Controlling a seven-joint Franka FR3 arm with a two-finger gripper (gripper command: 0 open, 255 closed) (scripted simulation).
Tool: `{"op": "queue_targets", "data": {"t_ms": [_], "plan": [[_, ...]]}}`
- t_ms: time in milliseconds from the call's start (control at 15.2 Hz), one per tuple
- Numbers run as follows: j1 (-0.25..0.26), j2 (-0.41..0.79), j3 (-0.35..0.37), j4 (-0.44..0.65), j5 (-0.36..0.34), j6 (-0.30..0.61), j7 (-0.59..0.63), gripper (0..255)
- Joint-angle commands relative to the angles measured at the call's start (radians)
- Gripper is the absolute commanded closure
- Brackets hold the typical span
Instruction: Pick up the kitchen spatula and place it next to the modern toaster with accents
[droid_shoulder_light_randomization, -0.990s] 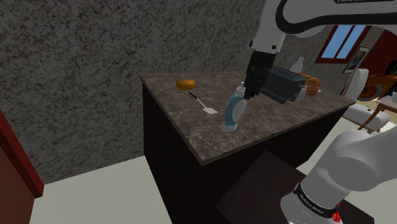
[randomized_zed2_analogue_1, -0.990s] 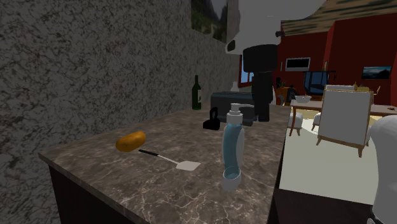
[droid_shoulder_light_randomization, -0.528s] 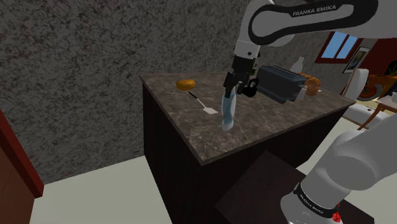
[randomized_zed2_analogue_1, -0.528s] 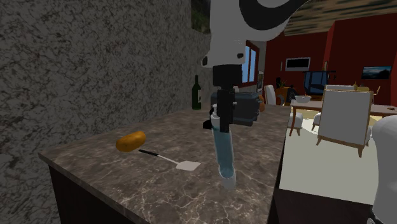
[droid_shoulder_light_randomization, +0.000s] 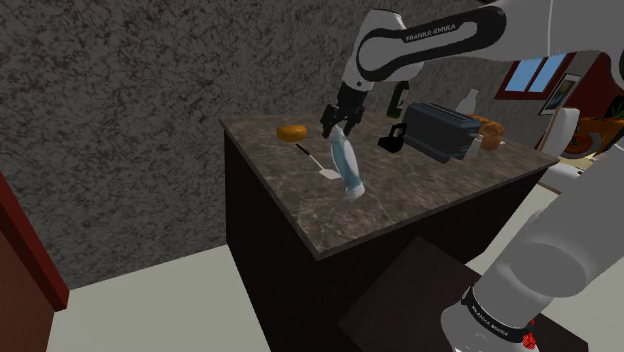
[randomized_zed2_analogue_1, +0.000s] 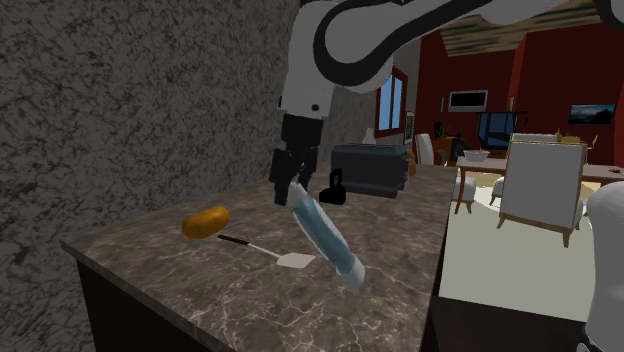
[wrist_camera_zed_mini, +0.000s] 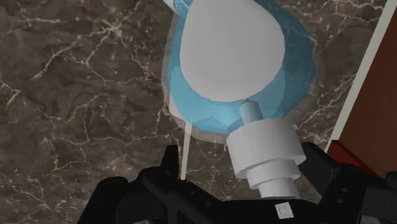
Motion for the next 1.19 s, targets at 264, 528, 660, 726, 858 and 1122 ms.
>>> {"op": "queue_targets", "data": {"t_ms": [264, 528, 660, 726, 858, 1122], "plan": [[-0.014, 0.224, -0.008, 0.132, -0.041, -0.048, 0.064, 0], [-0.019, 0.365, -0.023, 0.264, -0.063, -0.02, 0.097, 0], [-0.021, 0.436, -0.032, 0.339, -0.072, -0.013, 0.112, 0], [-0.022, 0.472, -0.037, 0.378, -0.076, -0.011, 0.119, 0], [-0.022, 0.503, -0.041, 0.401, -0.078, 0.0, 0.124, 0], [-0.022, 0.529, -0.042, 0.385, -0.08, 0.043, 0.125, 0]]}}
